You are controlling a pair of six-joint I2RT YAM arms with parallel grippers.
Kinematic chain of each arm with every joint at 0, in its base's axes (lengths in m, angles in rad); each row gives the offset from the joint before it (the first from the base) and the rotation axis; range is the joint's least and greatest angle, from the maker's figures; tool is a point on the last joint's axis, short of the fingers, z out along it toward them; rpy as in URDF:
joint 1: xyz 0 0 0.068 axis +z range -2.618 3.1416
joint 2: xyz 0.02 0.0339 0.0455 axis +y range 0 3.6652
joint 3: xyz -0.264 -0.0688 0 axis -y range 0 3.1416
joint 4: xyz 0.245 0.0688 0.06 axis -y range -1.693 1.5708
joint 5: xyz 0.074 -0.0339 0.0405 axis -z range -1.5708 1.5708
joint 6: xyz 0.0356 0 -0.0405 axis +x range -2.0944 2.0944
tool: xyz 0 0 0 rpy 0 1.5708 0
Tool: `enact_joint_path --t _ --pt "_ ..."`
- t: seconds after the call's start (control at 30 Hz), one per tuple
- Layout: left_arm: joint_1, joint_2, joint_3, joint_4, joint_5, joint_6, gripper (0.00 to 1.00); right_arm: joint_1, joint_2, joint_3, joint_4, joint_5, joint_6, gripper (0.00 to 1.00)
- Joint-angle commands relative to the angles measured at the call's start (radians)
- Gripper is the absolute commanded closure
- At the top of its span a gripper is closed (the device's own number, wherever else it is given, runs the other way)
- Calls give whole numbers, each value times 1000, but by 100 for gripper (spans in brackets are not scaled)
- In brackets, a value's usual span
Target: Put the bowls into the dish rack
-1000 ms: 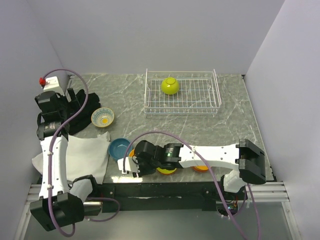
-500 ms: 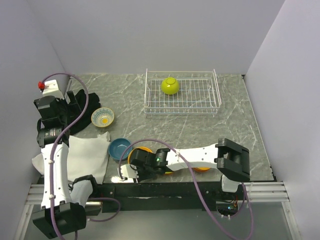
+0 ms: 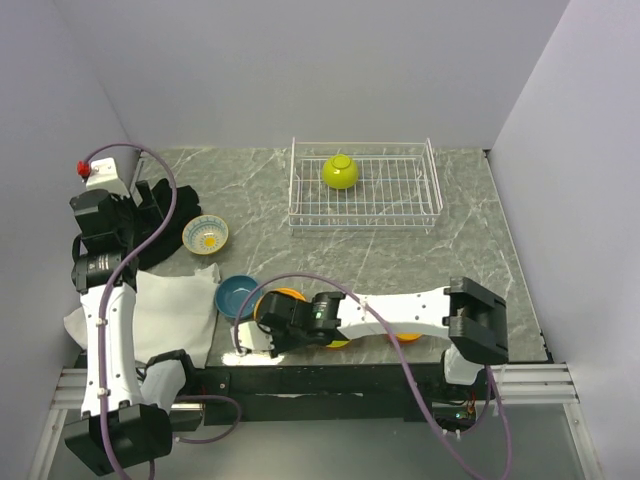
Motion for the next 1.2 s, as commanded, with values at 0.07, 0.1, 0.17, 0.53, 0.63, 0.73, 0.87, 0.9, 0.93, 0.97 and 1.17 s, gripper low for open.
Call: enact_joint_path --t 0.07,0.1,0.17,0.53,0.63,0.73,0.87,0.9,0.93,0.97,1.17 --pt "4 18 116 42 153 50 3 -74 -146 212 -80 56 16 100" --pt "6 23 126 51 224 55 3 -94 -155 235 -101 55 33 100" --pt "4 30 133 91 329 46 3 -179 -173 298 -113 29 95 100" --pt "-342 346 402 136 639 145 3 -782 -109 566 -38 -492 398 100" --pt "-424 469 499 134 674 175 3 -928 -25 591 76 -854 653 100" --pt "-441 553 512 220 693 165 3 -1012 86 541 418 -1100 1073 100" --pt "-447 628 509 307 697 195 3 -1098 285 569 859 -1203 1448 100" --pt "-447 657 504 333 707 196 3 -1109 316 588 952 -1211 1491 100" --pt "-447 671 501 361 705 192 3 -1118 346 629 980 -1211 1546 100" --pt "-447 703 502 410 705 173 3 -1135 403 658 985 -1200 1556 100" --pt "-470 912 691 386 720 139 2 -1174 567 818 1038 -1185 1613 100"
